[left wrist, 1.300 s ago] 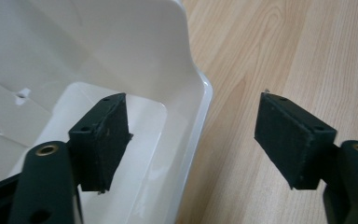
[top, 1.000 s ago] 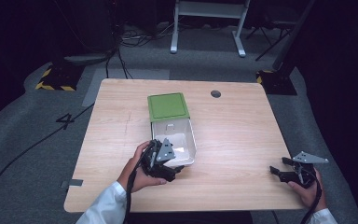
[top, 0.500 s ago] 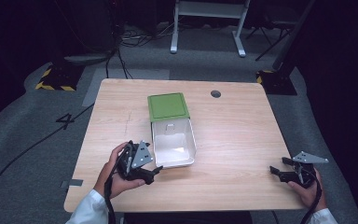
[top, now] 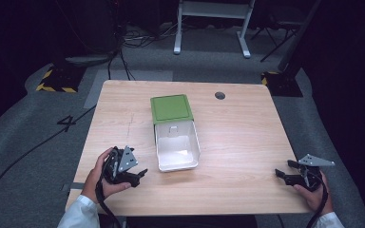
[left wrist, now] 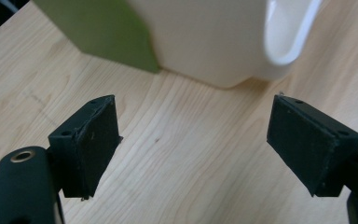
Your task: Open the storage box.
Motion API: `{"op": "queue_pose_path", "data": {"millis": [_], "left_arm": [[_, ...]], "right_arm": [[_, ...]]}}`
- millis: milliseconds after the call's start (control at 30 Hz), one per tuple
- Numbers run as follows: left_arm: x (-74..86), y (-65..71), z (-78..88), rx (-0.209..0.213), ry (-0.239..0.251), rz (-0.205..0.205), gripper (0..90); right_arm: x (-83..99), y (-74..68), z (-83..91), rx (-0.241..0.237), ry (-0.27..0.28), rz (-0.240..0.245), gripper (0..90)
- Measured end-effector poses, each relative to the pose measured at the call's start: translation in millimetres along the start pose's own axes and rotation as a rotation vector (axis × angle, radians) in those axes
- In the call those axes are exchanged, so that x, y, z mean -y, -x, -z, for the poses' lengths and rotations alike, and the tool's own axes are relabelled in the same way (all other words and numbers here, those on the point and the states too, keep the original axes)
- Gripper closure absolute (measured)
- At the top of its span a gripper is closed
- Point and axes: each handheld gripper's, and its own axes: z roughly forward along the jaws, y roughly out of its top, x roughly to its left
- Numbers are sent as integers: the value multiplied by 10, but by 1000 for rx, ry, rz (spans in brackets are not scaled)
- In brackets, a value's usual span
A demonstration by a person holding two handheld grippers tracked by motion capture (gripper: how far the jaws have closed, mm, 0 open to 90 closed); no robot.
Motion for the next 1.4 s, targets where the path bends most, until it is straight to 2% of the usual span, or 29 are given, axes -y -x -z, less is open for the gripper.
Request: {"op": "queue_pose_path", "data": {"millis": [267, 367, 733, 867, 900, 933, 1067, 1100, 1133, 1233, 1333, 1400], "left_arm": [[231, -145, -97, -36, -32, 60, 178], [326, -216, -100, -20, -22, 116, 178], [567, -363, -127, -7, -34, 217, 176], [665, -411, -138, 7, -32, 264, 176], [687, -418, -142, 13, -32, 289, 175], [711, -428, -151, 19, -36, 309, 174], [806, -456, -188, 14, -85, 344, 173], [836, -462, -202, 18, -90, 354, 170], [869, -463, -198, 20, -73, 364, 161], [927, -470, -174, 4, -45, 387, 163], [922, -450, -175, -31, -57, 395, 156], [920, -446, -177, -34, -58, 398, 154]], "right_arm": [[0, 0, 0, 0, 0, 1, 238], [0, 1, 0, 1, 0, 1, 238], [0, 0, 0, 0, 0, 0, 238], [0, 0, 1, 0, 0, 1, 238], [0, 0, 1, 0, 0, 0, 238], [0, 0, 1, 0, 0, 0, 238], [0, 0, 1, 0, -1, 1, 238], [0, 0, 1, 0, -1, 1, 238], [0, 0, 1, 0, 0, 1, 238], [0, 0, 1, 0, -1, 1, 238], [1, 0, 1, -1, -1, 2, 239], [1, 0, 2, -1, 0, 2, 239]]}}
